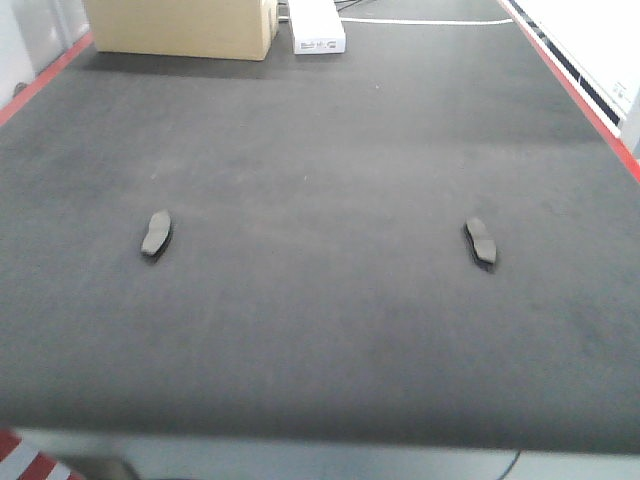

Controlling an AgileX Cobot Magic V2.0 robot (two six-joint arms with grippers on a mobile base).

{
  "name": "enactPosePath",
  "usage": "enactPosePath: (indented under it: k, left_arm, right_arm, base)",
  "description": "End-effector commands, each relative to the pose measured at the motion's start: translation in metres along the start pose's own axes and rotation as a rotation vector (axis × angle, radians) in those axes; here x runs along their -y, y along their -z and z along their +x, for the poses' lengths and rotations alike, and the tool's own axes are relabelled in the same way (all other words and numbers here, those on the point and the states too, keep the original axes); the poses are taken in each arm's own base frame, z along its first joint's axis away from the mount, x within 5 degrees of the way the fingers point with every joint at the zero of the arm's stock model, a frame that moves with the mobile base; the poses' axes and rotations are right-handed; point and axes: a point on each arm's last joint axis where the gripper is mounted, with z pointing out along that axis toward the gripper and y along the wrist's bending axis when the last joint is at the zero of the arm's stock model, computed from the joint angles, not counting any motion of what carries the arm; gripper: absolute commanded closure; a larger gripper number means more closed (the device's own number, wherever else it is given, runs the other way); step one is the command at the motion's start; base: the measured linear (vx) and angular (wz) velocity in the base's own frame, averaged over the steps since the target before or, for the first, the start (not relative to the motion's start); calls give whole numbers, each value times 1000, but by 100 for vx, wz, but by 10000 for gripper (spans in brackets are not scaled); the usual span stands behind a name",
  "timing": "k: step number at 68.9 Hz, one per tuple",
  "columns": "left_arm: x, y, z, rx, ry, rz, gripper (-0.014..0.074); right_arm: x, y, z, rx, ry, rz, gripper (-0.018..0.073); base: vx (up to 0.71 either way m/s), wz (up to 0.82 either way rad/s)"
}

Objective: Move and align brake pads A on conveyor
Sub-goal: 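Back the base away from the conveyor belt, then turn the base away from the conveyor toward the yellow floor line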

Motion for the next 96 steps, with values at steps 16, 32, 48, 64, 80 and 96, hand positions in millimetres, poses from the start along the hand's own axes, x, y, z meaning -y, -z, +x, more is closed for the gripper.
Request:
enactPosePath:
  k: [16, 32, 48, 64, 80, 96]
  left_arm:
    - [0, 2, -13, 81, 6, 4, 153]
    - [0, 2, -13, 81, 6, 4, 153]
    - [0, 2, -13, 81, 6, 4, 153]
    - [0, 2, -13, 81, 6, 4, 153]
    - [0, 2, -13, 81, 6, 4, 153]
    - [0, 2, -13, 80, 6, 4, 153]
  right_arm:
    - [2, 2, -15, 96, 9, 17, 130]
    - [2, 2, -15, 95, 9, 17, 130]
    - [2, 2, -15, 95, 9, 17, 130]
    - [2, 2, -15, 95, 9, 17, 130]
    - [2, 2, -15, 95, 9, 17, 130]
    - [2, 2, -15, 95, 9, 17, 130]
  base:
    - [-40, 7]
    - [-40, 7]
    - [-37, -6]
    - [-32, -15]
    - [-28, -16]
    - [-17, -21]
